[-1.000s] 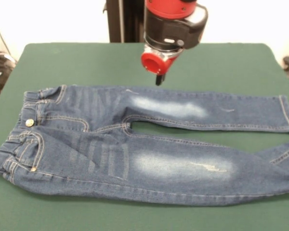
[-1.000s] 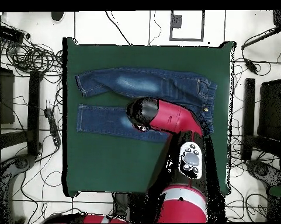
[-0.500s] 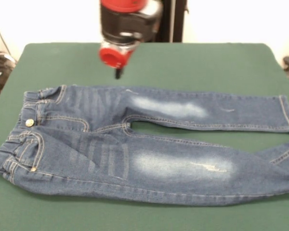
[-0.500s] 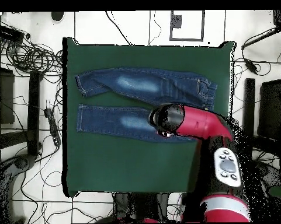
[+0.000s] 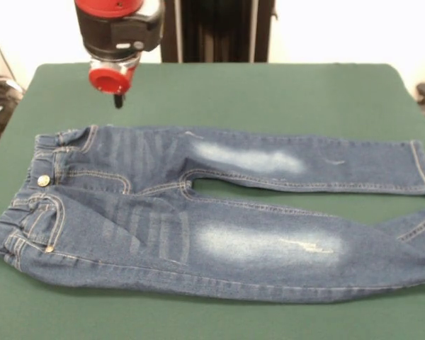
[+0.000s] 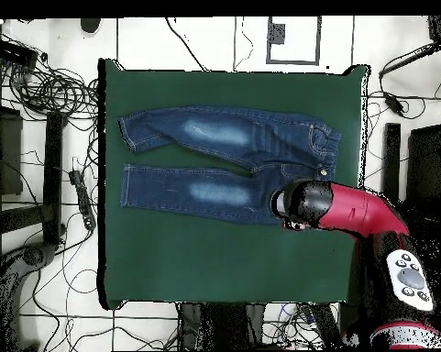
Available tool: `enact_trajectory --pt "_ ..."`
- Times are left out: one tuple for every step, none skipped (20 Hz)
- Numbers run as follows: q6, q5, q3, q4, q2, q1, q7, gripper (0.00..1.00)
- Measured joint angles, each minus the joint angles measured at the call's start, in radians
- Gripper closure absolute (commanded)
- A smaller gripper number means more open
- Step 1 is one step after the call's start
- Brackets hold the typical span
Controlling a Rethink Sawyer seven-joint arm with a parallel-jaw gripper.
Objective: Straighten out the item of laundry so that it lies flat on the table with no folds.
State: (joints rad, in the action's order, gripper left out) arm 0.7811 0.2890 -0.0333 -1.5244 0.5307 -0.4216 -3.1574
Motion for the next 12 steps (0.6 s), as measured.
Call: enact_trajectory --pt "0.0 0.007 0.002 0.0 0.0 -0.002 0.005 1.0" --pt "0.0 0.013 0.003 0.0 0.0 -0.003 0.01 1.0" --pt "0.0 0.029 0.007 0.0 0.0 -0.003 0.023 1.0" --pt "0.0 0.042 0.012 0.0 0.0 -0.003 0.033 1.0" --pt "0.0 0.046 0.015 0.0 0.0 -0.003 0.035 1.0" --pt "0.0 0.049 0.017 0.0 0.0 -0.003 0.037 1.0" --pt "0.0 0.06 0.027 0.0 0.0 -0.002 0.041 1.0" --pt "0.0 0.066 0.036 0.0 0.0 -0.002 0.043 1.0" --pt "0.0 0.075 0.049 0.0 0.0 -0.002 0.043 1.0" --pt "0.0 0.082 0.056 0.001 0.0 -0.002 0.043 1.0" --pt "0.0 0.084 0.059 0.001 0.0 -0.002 0.043 1.0" --pt "0.0 0.089 0.064 0.002 0.0 -0.002 0.043 1.0"
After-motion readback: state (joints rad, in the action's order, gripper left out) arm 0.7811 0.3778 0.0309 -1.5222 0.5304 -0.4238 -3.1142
